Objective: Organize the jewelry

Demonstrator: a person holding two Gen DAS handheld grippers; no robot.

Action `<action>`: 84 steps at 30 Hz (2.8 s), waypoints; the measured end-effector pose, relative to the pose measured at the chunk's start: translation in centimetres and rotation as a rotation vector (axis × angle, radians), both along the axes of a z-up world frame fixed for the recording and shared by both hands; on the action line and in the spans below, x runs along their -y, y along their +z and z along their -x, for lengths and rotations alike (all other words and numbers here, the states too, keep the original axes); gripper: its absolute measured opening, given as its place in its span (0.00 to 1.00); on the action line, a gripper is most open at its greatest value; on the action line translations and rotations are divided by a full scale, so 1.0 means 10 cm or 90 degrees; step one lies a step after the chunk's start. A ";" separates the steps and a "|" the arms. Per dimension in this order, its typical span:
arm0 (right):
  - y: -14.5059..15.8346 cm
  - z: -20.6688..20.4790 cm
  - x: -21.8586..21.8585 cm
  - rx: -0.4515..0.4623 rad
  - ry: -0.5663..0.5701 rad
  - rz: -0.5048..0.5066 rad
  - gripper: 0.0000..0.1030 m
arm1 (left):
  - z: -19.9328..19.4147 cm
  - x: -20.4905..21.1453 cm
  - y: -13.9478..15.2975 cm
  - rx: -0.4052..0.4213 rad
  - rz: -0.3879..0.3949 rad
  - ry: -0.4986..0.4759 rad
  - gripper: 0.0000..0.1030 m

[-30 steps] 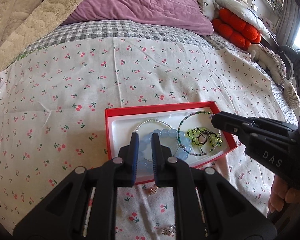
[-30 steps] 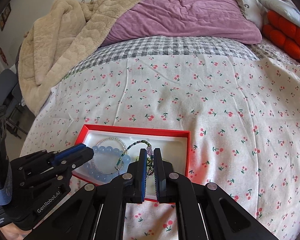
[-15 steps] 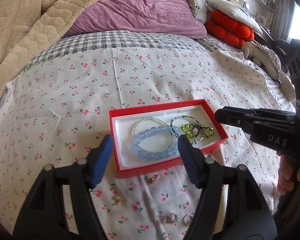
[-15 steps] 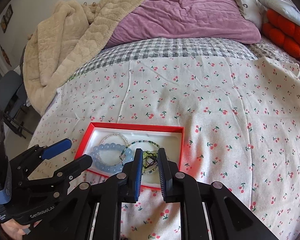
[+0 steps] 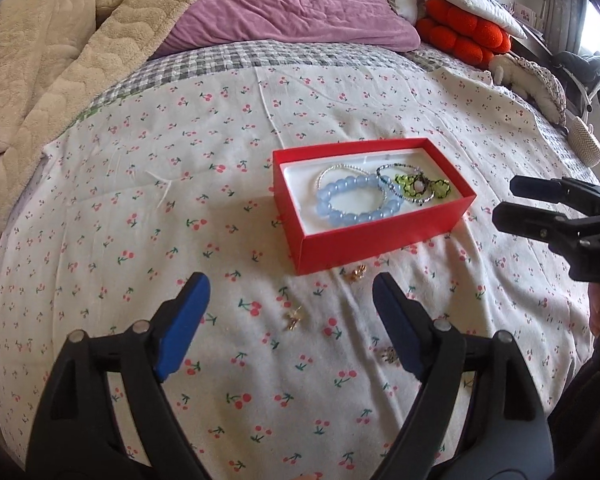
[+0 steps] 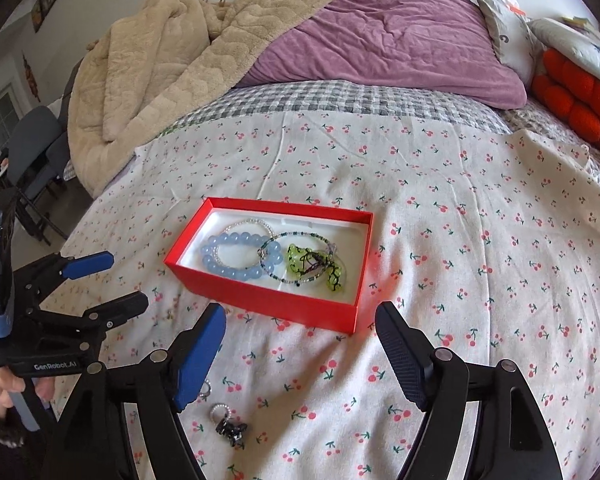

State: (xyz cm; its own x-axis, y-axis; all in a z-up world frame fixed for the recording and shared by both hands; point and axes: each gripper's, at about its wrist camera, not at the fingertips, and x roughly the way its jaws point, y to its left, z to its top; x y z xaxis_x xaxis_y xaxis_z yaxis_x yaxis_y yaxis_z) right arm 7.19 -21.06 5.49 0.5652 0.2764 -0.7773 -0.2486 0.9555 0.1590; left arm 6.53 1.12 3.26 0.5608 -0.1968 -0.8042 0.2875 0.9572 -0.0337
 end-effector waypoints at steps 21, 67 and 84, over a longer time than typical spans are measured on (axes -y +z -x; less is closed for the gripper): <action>-0.76 0.90 -0.55 0.001 0.236 0.097 0.76 | 0.55 -0.01 -0.57 -0.078 -0.015 -0.116 0.81; -0.64 0.60 -0.30 -0.004 0.162 0.070 0.24 | 0.37 0.35 -0.30 -0.037 0.033 -0.199 0.04; -0.64 0.56 -0.40 -0.011 0.174 0.073 0.24 | 0.57 0.46 -0.38 -0.083 0.008 -0.271 0.42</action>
State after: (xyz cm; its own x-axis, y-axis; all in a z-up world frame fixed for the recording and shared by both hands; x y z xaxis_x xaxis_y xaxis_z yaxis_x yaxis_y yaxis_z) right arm 1.59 -17.02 -0.94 0.4686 0.3274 -0.8205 -0.4980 0.8650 0.0607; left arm 0.83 -3.46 -0.58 0.3220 -0.3981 -0.8590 0.6485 0.7538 -0.1062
